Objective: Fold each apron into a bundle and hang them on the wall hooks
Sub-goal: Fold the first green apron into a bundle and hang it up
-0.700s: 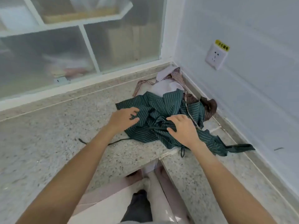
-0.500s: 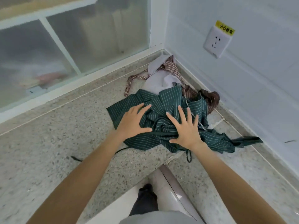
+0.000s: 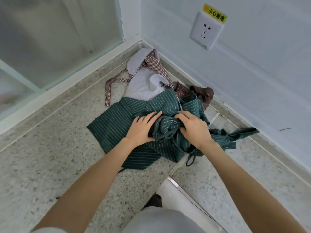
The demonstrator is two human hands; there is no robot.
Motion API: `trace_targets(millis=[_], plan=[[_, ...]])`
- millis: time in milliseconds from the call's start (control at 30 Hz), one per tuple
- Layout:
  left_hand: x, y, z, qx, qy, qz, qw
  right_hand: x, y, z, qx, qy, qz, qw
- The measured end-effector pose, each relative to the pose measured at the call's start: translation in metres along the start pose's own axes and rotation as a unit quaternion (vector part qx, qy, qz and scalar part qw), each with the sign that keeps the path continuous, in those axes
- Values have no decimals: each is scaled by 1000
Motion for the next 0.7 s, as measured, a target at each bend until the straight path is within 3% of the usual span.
trace_targets(millis=[200,333,700], plan=[[-28,-14,-13,-4,-44,122,992,-21,-9,0,-17,-32,58,998],[-61,-28,-8,43,-20,203,978,-33,-9,4,9,51,40,998],[-119,-122,14,-104,-112,201,968,-69,-50,-53,-118,144,11,982]])
Point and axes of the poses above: each hand's wrist, its own y-axis towards the middle knuckle, its own x-axis out of the palm, z = x × y, the point moved 9 cm from there along y, towards the middle knuckle
